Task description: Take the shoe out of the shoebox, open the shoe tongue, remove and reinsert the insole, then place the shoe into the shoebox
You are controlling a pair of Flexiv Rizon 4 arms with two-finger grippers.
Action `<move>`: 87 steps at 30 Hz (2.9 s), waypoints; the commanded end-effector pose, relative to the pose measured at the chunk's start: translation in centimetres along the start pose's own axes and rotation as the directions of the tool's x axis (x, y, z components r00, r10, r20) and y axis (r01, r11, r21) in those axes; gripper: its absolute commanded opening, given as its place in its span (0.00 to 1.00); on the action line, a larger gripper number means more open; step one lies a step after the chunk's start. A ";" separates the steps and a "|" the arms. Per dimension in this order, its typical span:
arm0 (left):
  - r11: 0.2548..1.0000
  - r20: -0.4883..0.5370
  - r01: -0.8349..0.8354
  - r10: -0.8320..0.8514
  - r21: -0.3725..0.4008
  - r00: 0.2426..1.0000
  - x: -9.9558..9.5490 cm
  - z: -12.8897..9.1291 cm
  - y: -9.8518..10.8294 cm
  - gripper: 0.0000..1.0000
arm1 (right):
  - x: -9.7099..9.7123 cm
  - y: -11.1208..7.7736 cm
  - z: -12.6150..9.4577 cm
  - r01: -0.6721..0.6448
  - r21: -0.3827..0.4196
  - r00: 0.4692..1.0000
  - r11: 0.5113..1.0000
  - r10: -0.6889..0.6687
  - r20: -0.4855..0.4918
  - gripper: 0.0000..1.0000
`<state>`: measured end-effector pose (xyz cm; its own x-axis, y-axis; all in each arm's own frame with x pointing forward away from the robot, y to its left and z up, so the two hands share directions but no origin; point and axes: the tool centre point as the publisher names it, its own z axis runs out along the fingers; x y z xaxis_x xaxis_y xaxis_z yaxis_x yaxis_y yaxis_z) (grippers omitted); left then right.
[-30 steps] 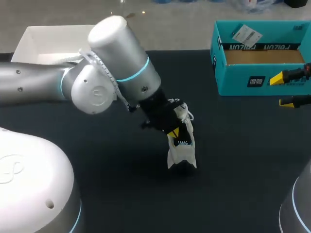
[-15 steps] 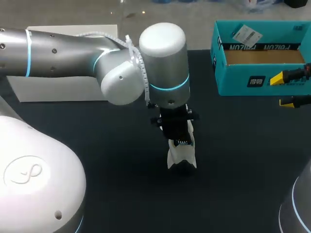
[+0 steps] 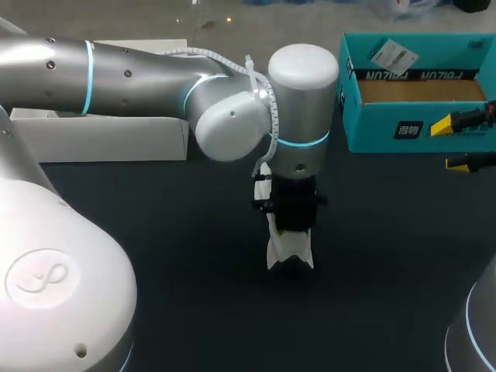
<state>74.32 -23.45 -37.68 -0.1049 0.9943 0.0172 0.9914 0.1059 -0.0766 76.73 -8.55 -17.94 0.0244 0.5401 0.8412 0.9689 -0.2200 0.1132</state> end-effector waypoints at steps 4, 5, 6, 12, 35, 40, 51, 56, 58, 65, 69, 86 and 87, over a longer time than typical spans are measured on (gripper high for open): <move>0.998 0.021 0.009 -0.010 0.061 1.000 -0.1 2.9 -0.1 0.00 | 0.0 0.0 0.1 -0.001 0.000 1.000 1.000 0.001 0.002 1.00; 0.998 0.009 0.004 -0.004 0.058 1.000 -0.1 3.3 -0.2 0.00 | 0.0 0.0 0.1 -0.001 0.000 1.000 1.000 0.001 0.002 1.00; 0.998 0.009 0.003 -0.004 0.061 1.000 -0.1 3.6 -0.2 0.00 | 0.0 0.0 0.1 -0.001 0.000 1.000 1.000 0.001 0.002 1.00; 0.996 -0.013 -0.014 0.015 0.084 1.000 -0.4 4.9 -0.5 0.00 | 0.0 0.0 0.1 -0.001 0.000 1.000 1.000 0.001 0.002 1.00; 0.999 0.086 -0.035 0.038 -0.040 0.996 -1.5 0.9 0.7 0.00 | 0.0 0.0 0.1 -0.001 0.000 1.000 1.000 0.001 0.002 1.00; 0.998 0.077 -0.038 0.041 -0.043 0.996 -1.4 2.2 0.8 0.00 | 0.0 0.0 0.1 -0.001 0.000 1.000 1.000 0.001 0.002 1.00; 0.999 0.010 -0.012 0.012 -0.048 1.000 -0.2 2.0 0.4 0.00 | 0.0 0.0 0.1 -0.001 0.000 1.000 1.000 0.001 0.002 1.00; 0.997 0.034 -0.021 0.024 -0.072 0.999 0.3 -0.5 0.2 0.00 | 0.0 0.0 0.1 -0.001 0.000 1.000 1.000 0.001 0.002 1.00; 0.996 0.031 -0.039 0.042 -0.082 0.999 0.3 -0.9 -0.1 0.00 | 0.0 0.0 0.1 -0.001 0.000 1.000 1.000 0.001 0.002 1.00; 0.998 0.059 -0.041 0.044 -0.043 0.997 -0.6 0.2 -0.1 0.00 | 0.0 0.0 0.1 -0.001 0.000 1.000 1.000 0.001 0.002 1.00; 0.998 0.068 -0.049 0.052 -0.035 0.996 -1.0 1.0 0.0 0.00 | 0.0 0.0 0.1 -0.001 0.000 1.000 1.000 0.001 0.002 1.00; 0.990 0.043 -0.032 0.038 -0.135 0.998 0.3 -1.6 0.6 0.00 | 0.0 0.0 0.1 -0.001 0.000 1.000 1.000 0.001 0.002 1.00; 0.988 0.052 -0.028 0.036 -0.153 0.998 0.5 -2.3 0.8 0.00 | 0.0 0.0 0.1 -0.001 0.000 1.000 1.000 0.001 0.002 1.00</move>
<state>76.06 -24.14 -38.59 -0.0691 0.9971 -0.0316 0.9972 0.0700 0.0268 76.73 -8.55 -17.94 0.0244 0.5401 0.8412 0.9689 -0.2201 0.1131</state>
